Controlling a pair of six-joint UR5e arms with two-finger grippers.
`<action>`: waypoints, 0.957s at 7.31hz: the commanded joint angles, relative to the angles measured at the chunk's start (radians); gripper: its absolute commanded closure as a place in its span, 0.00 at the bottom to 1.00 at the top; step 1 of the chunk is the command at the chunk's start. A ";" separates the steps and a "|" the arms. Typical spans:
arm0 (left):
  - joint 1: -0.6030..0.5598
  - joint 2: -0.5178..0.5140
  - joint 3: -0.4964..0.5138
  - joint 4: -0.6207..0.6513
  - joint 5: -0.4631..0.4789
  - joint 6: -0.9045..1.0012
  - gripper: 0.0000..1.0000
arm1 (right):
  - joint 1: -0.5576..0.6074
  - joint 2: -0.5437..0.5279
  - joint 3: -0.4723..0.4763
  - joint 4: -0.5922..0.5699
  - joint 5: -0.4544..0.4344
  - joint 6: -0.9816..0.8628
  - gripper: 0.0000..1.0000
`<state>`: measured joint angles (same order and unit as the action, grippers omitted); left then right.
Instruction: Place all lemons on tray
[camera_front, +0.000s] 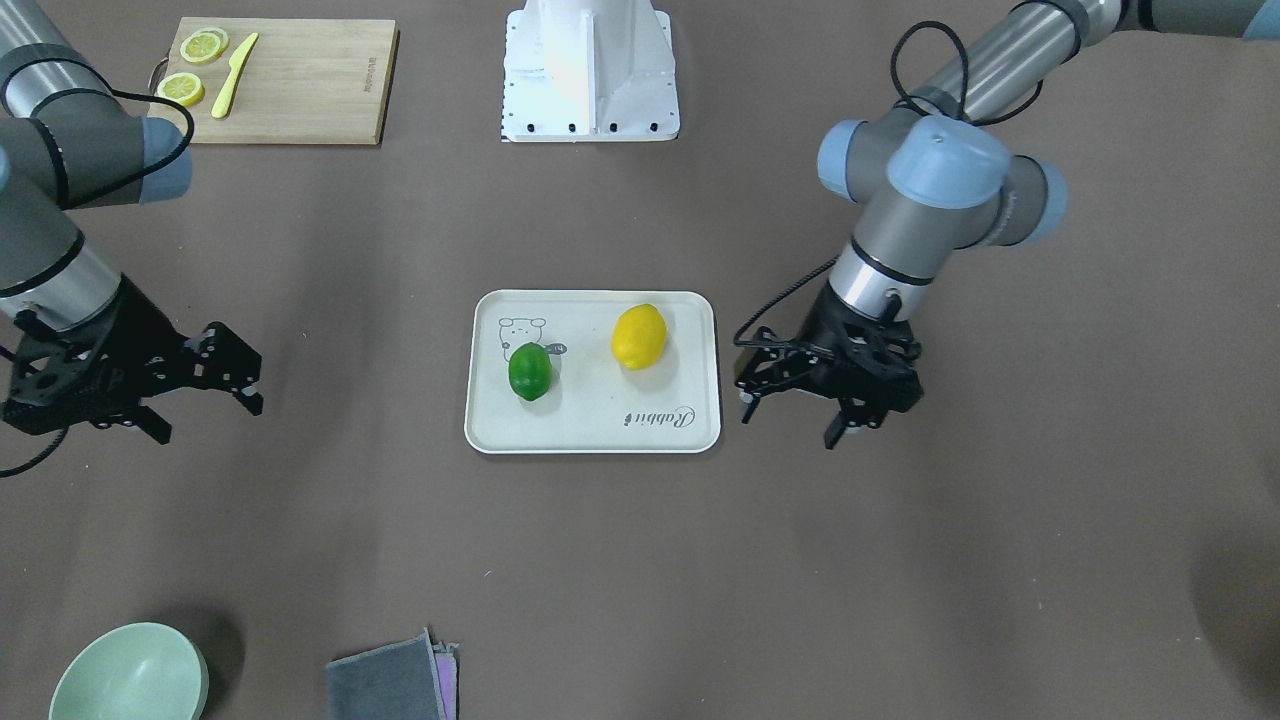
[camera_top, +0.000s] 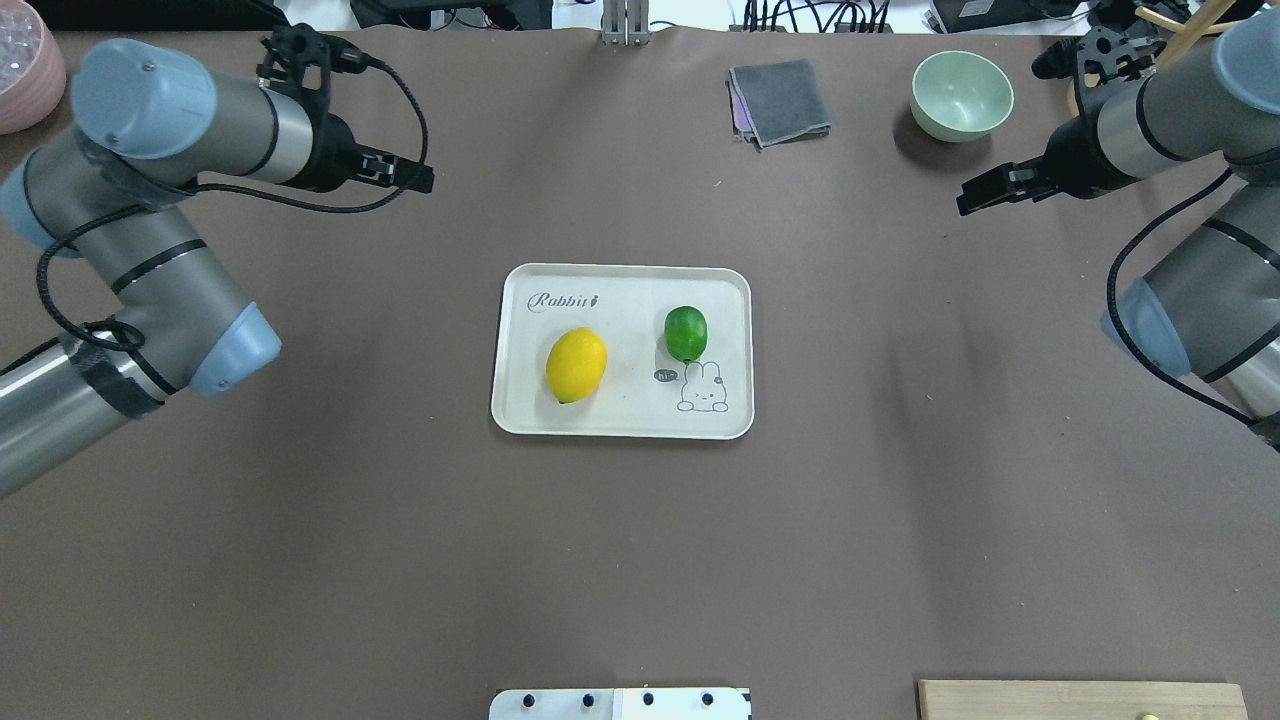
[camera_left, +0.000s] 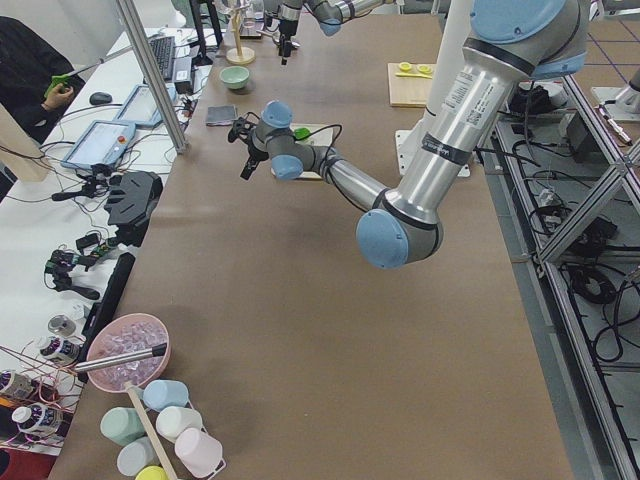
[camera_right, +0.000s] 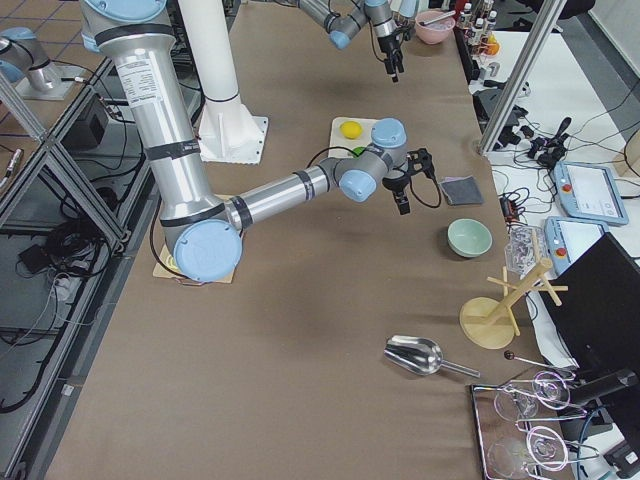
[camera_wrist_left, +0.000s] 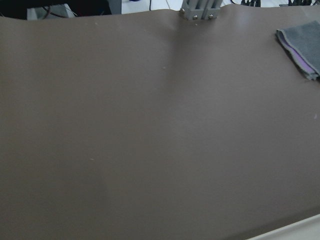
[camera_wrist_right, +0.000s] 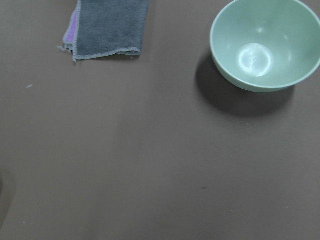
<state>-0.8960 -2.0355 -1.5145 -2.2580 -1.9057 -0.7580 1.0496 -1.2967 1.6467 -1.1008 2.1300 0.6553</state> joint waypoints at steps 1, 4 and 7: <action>-0.119 0.107 -0.001 -0.035 -0.077 0.066 0.02 | 0.109 -0.021 -0.017 -0.086 0.074 -0.061 0.00; -0.318 0.228 0.000 0.068 -0.257 0.285 0.02 | 0.330 -0.026 0.005 -0.461 0.105 -0.602 0.00; -0.567 0.241 -0.035 0.379 -0.328 0.594 0.02 | 0.525 -0.042 0.004 -0.737 0.087 -0.992 0.00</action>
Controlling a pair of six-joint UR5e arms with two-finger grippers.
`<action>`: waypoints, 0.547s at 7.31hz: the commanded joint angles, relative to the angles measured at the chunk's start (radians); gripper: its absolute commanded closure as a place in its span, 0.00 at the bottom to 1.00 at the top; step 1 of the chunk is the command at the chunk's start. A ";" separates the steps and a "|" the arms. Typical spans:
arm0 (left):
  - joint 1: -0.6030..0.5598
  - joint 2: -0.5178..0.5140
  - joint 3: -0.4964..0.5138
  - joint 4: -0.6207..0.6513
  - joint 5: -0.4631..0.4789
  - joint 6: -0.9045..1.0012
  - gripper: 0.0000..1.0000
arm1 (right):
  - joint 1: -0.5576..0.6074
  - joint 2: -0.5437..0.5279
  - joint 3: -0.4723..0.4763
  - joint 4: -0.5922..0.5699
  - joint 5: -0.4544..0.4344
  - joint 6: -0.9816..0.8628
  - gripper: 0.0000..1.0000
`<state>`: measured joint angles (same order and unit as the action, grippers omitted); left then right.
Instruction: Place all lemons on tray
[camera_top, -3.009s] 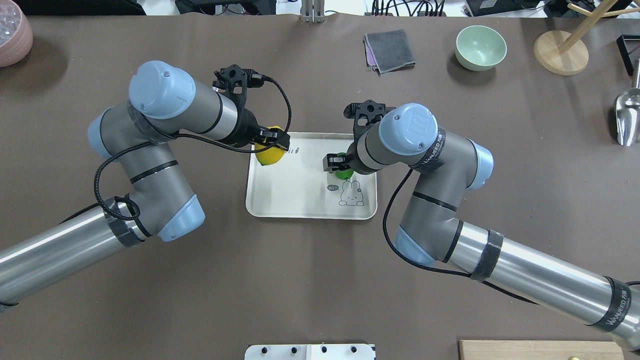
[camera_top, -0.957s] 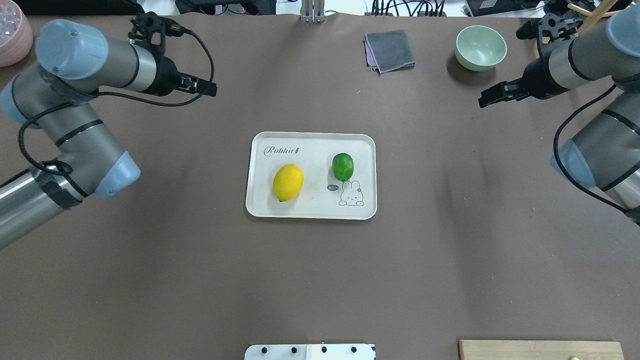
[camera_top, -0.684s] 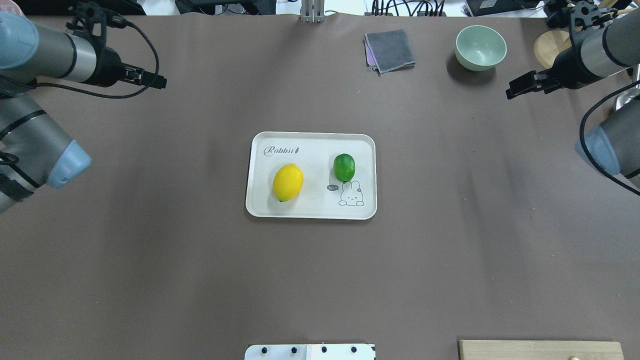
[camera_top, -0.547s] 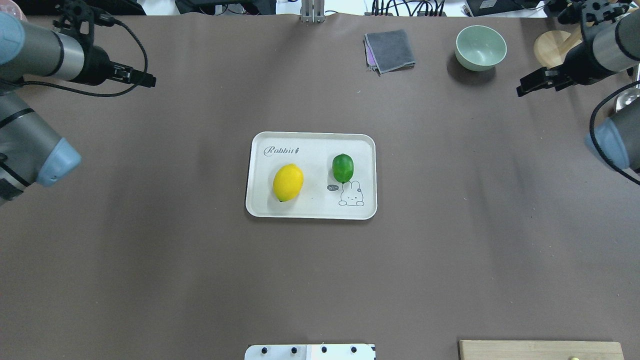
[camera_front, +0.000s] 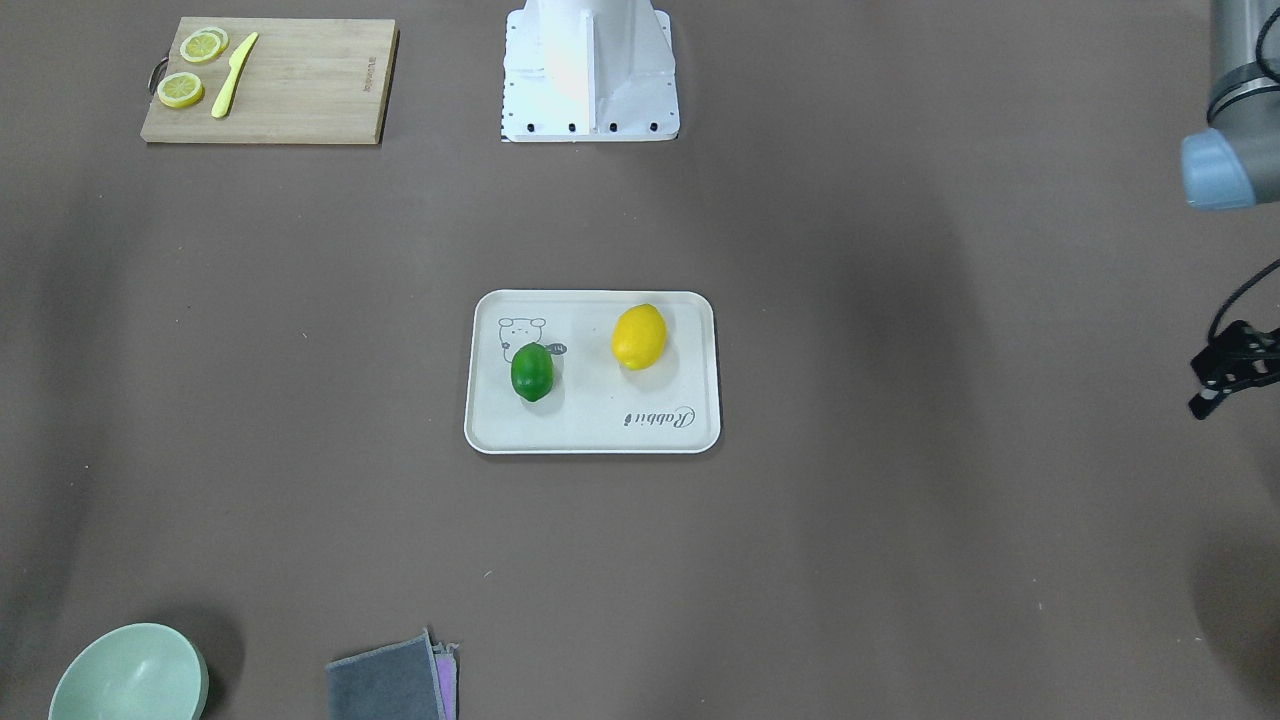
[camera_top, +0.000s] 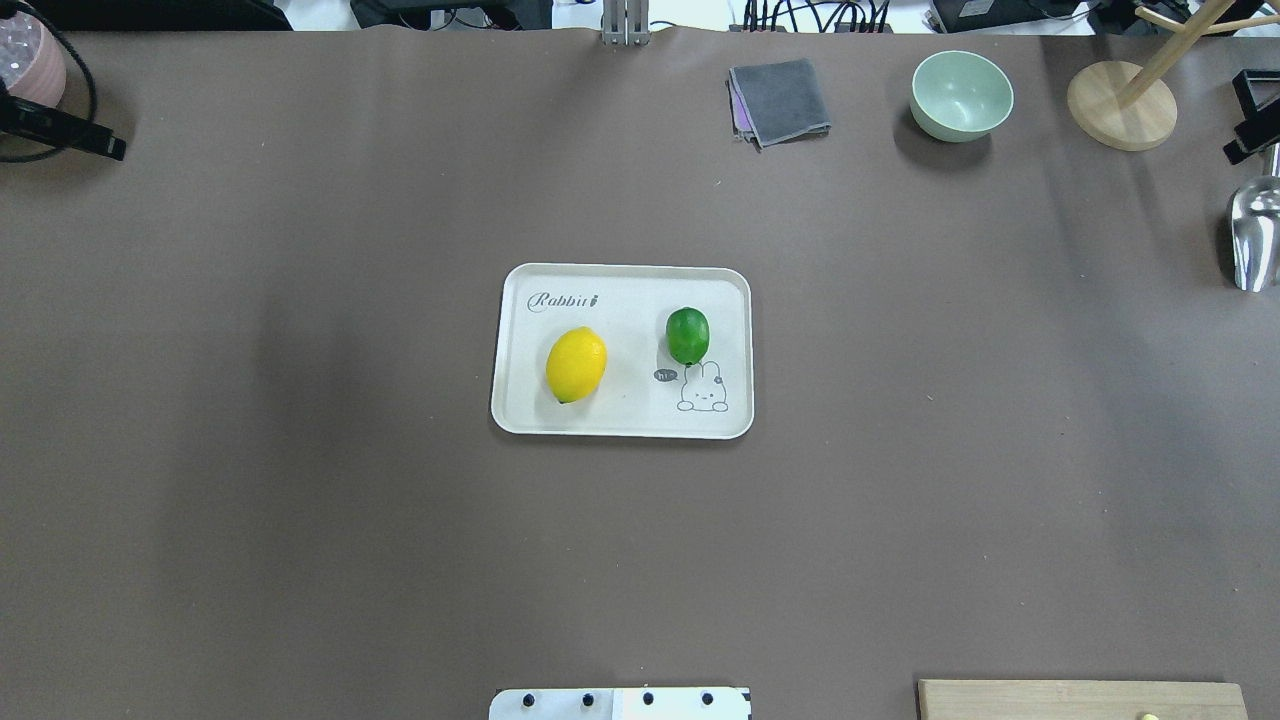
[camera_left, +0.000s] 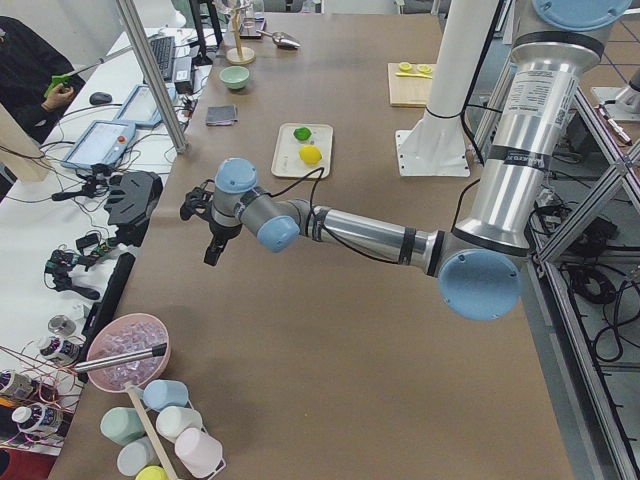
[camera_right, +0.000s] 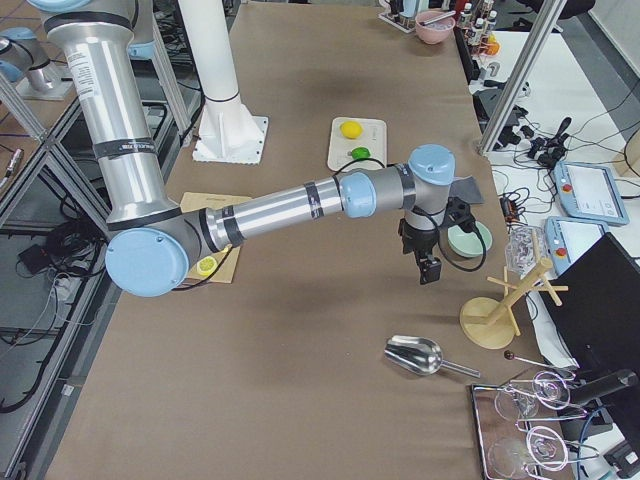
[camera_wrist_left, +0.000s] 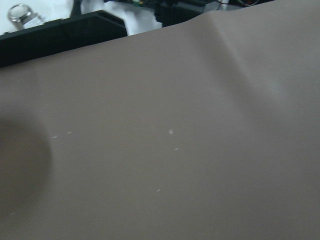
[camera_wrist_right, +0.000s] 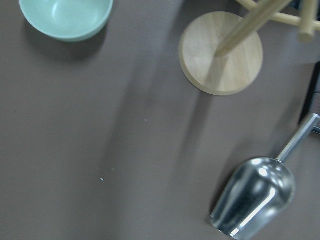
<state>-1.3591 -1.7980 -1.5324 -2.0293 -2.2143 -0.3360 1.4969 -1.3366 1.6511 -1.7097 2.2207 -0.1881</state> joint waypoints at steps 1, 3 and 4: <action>-0.160 0.008 -0.064 0.290 -0.019 0.272 0.02 | 0.094 -0.019 -0.004 -0.172 -0.003 -0.154 0.00; -0.184 0.148 -0.120 0.351 -0.022 0.292 0.02 | 0.100 -0.126 0.022 -0.165 0.034 -0.136 0.00; -0.186 0.217 -0.124 0.321 -0.022 0.290 0.02 | 0.100 -0.162 0.030 -0.162 0.071 -0.136 0.00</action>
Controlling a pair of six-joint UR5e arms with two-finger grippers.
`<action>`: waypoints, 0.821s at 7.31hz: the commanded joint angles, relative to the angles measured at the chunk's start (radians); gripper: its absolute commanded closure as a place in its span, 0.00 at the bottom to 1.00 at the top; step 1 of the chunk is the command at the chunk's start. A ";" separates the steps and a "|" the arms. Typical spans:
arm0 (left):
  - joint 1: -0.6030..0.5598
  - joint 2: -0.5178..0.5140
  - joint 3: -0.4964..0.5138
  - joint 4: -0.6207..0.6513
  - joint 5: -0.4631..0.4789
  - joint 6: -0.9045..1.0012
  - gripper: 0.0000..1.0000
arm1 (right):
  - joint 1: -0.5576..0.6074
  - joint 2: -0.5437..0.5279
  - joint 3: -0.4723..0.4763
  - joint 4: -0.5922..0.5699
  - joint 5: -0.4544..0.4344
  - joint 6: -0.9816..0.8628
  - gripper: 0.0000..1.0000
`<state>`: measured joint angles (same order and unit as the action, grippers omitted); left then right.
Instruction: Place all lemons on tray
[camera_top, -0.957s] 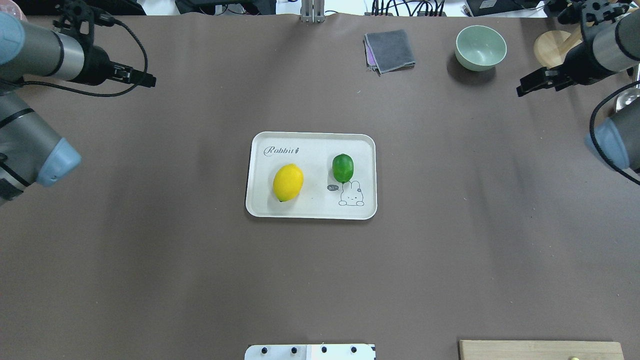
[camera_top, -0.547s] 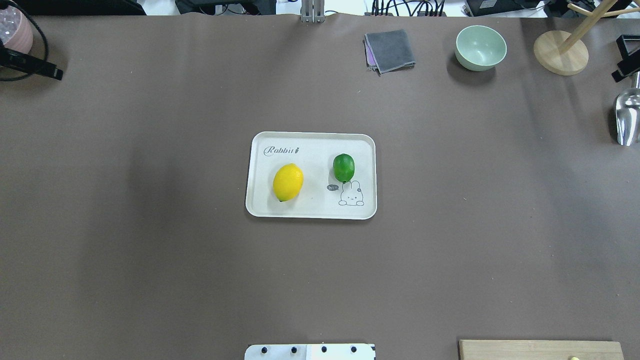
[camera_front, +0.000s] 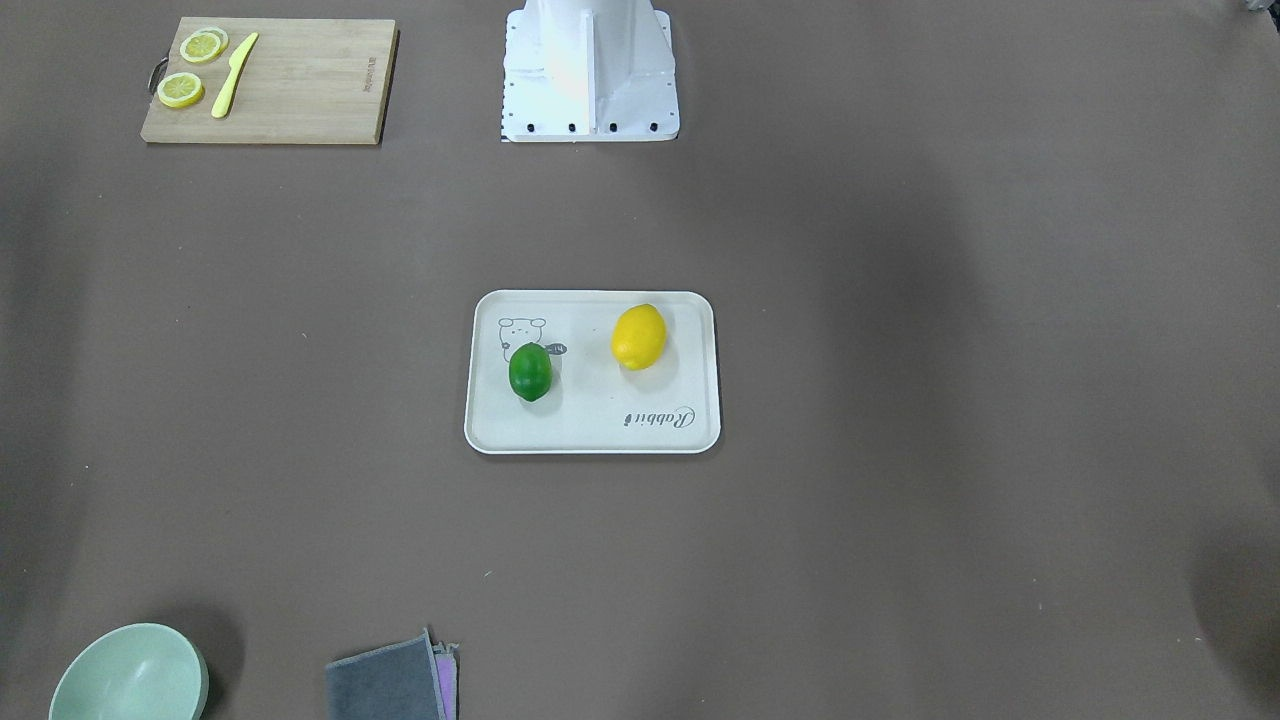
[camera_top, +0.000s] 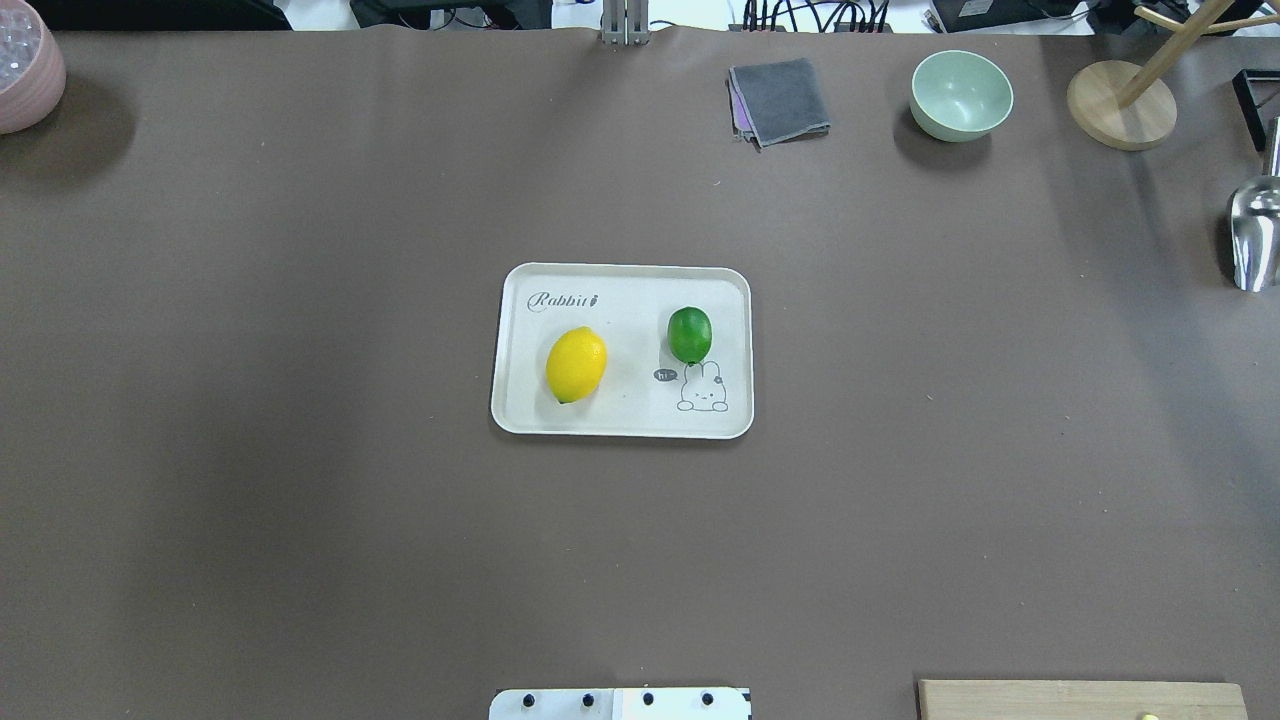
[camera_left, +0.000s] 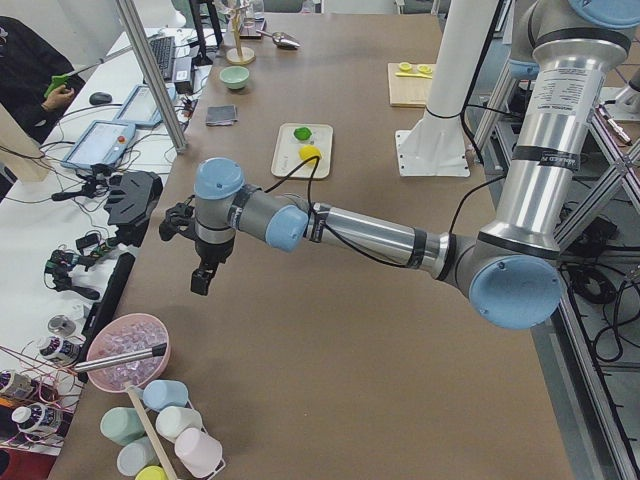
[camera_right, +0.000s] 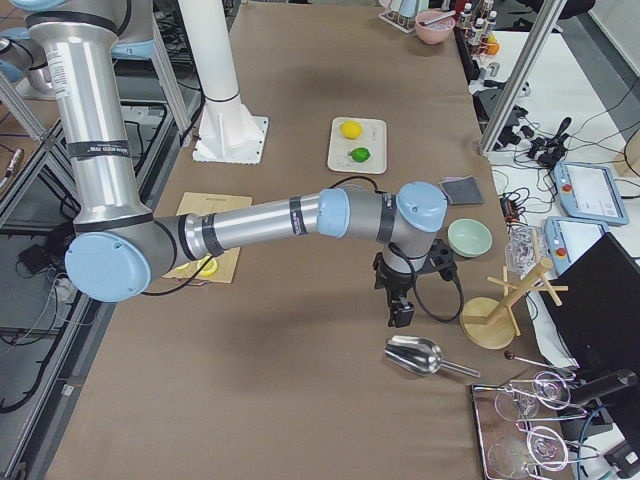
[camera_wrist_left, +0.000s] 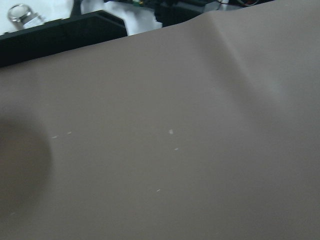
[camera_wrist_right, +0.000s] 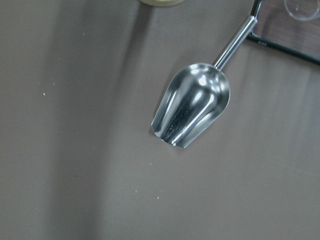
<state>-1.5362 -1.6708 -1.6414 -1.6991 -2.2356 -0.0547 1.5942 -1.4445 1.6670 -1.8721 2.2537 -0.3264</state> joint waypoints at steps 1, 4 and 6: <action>-0.024 0.129 -0.014 -0.026 -0.001 0.006 0.02 | 0.003 -0.075 0.014 0.011 0.041 0.003 0.00; -0.035 0.135 -0.012 -0.017 -0.003 -0.002 0.02 | 0.010 -0.083 0.013 0.011 0.038 0.004 0.00; -0.036 0.137 -0.009 -0.016 -0.001 -0.002 0.02 | 0.012 -0.091 0.016 0.011 0.043 -0.002 0.00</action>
